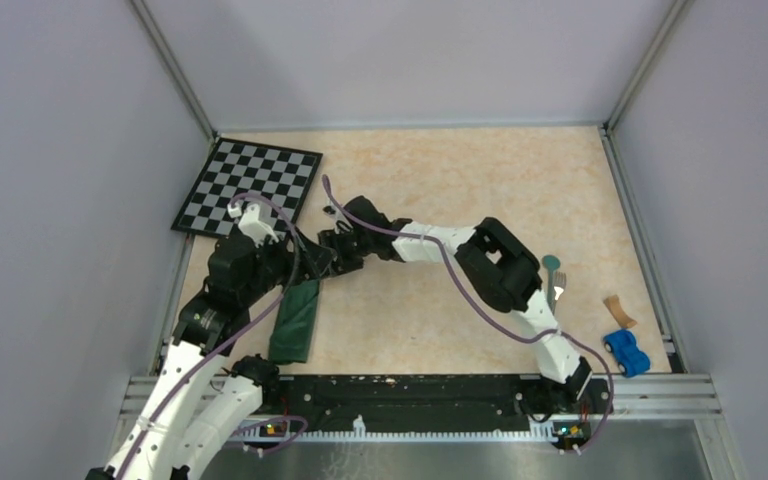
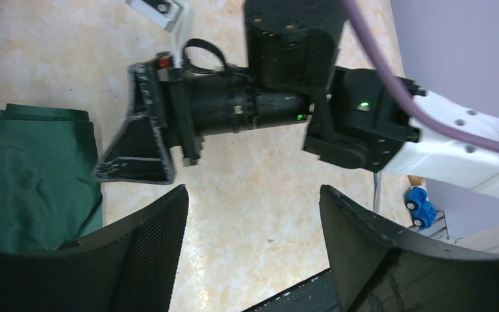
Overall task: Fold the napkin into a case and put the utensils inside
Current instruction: Move the smaller rectangle folded napkin to the center of the board, then pick up the fork from the corner of the board, then pass from the right arm to the left
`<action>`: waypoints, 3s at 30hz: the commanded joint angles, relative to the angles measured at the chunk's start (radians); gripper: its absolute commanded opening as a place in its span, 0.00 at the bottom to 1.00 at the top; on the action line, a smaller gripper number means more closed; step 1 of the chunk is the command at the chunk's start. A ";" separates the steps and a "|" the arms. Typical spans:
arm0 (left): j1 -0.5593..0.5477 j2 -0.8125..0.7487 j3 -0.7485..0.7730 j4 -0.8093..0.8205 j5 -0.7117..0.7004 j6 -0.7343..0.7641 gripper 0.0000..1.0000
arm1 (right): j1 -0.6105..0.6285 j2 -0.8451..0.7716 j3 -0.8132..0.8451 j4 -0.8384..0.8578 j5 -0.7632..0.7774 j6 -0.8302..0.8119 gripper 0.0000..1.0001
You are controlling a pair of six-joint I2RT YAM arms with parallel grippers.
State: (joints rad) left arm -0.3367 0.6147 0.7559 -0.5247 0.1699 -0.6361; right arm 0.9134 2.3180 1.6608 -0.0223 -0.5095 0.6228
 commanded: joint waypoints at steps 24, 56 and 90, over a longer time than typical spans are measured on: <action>0.002 0.069 -0.085 0.211 0.209 0.016 0.80 | -0.949 -1.195 -0.987 -0.525 0.706 -0.029 0.67; 0.002 0.088 -0.089 0.249 0.257 -0.021 0.81 | -0.976 -1.244 -1.110 -0.455 0.728 0.003 0.00; -0.069 0.141 -0.357 1.125 0.466 -0.374 0.79 | -0.212 -0.762 -1.013 1.490 -0.283 0.642 0.00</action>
State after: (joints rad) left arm -0.3908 0.7700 0.3904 0.4606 0.6727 -1.0012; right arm 0.6693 1.4620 0.5781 1.0458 -0.7849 1.0317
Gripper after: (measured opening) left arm 0.784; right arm 0.025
